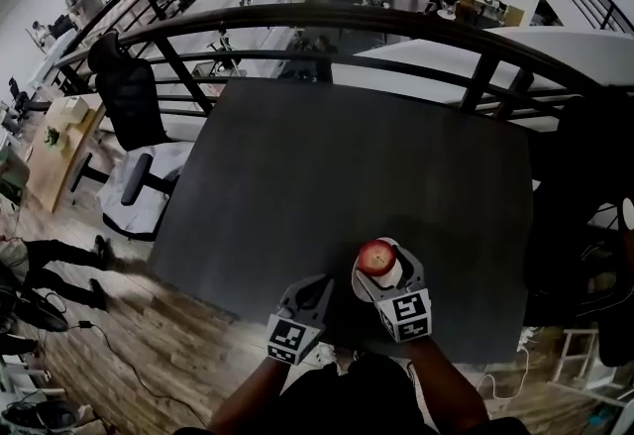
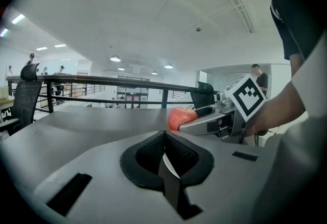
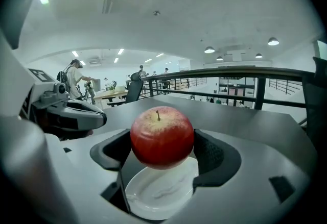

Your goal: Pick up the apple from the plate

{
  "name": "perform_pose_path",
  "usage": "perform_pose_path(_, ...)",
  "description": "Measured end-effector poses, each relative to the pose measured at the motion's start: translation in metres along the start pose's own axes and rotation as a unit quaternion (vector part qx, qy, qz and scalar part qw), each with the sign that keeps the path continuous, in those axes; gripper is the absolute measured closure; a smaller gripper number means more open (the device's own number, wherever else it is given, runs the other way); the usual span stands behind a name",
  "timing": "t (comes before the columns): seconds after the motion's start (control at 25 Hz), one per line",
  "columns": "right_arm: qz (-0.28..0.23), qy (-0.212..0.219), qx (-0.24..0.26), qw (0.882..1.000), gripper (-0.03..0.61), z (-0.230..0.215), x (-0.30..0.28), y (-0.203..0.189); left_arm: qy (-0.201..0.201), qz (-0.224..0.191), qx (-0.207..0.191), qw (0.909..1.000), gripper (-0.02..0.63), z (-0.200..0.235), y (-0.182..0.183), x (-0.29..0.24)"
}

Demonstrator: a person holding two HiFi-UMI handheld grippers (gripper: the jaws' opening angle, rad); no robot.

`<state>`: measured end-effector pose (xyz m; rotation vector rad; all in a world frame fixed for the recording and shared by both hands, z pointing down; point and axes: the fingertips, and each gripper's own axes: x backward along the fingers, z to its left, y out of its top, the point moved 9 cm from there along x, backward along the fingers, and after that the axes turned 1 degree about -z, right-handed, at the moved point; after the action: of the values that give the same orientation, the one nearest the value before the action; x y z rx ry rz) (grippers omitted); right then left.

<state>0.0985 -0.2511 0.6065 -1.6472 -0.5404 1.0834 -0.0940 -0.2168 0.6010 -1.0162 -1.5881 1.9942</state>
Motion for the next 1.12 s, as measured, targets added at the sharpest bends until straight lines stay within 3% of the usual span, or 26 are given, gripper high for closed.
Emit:
perform_pose_path(0.2, -0.052, -0.001, -0.016, 0.999, 0.178, 0.001, 0.024, 0.029, -0.002, -0.015, 0.009, 0.9998, 0.591, 0.0, 0.021, 0.006)
perform_pose_path(0.44, -0.104, -0.001, 0.002, 0.995, 0.178, 0.006, 0.047, 0.064, 0.004, -0.053, 0.039, 0.9978, 0.591, 0.003, 0.054, 0.019)
perform_pose_path(0.84, -0.205, -0.003, 0.043, 0.978, 0.178, 0.02, 0.075, 0.106, 0.005, -0.106, 0.011, 0.9943, 0.591, 0.006, 0.091, 0.021)
perform_pose_path(1.12, -0.224, -0.017, 0.048, 0.973, 0.178, 0.025, 0.085, 0.113, 0.002, -0.124, -0.012, 0.9922, 0.591, 0.008, 0.106, 0.021)
